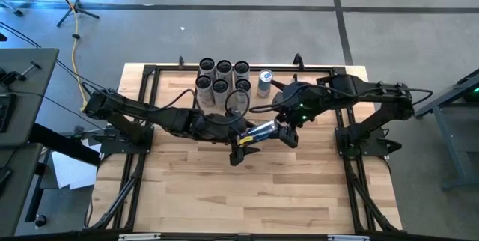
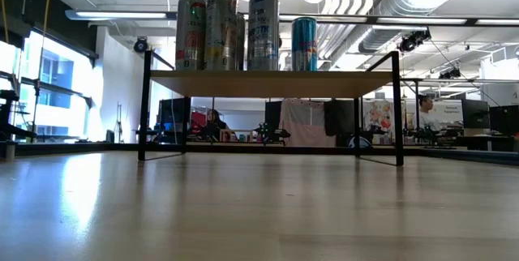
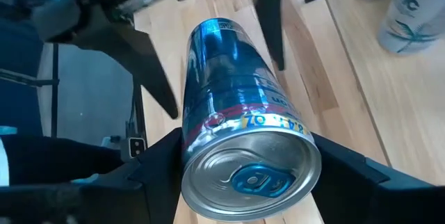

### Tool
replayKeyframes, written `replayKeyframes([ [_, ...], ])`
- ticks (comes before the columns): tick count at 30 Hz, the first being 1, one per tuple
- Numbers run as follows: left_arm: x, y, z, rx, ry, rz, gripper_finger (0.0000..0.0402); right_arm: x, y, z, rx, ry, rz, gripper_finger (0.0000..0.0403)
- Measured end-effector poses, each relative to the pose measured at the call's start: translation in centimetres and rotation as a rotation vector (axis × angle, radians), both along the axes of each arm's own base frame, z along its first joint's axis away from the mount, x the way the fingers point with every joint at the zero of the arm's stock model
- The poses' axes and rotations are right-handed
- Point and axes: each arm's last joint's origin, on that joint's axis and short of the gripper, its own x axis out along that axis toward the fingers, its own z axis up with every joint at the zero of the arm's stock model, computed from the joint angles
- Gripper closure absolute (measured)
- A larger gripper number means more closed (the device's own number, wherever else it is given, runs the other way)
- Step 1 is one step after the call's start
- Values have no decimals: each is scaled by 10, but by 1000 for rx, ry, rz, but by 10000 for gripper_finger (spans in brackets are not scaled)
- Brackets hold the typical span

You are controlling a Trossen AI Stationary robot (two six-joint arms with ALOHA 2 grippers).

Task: Place canned beverage on shelf
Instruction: Put the blue soda can on the shelf aligned with the other blue soda can

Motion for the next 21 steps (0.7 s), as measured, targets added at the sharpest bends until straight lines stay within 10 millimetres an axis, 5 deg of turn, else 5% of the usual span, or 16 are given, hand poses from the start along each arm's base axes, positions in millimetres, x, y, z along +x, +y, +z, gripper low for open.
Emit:
replayKeyframes([
  [6,-2,0,-2,13,25,1,66,0,1,0,6,3,5,155],
  [14,-2,1,-3,14,38,3,232,0,1,-1,2,9,12,147],
  [21,-2,1,-3,22,44,6,234,-3,0,0,-30,6,7,143],
])
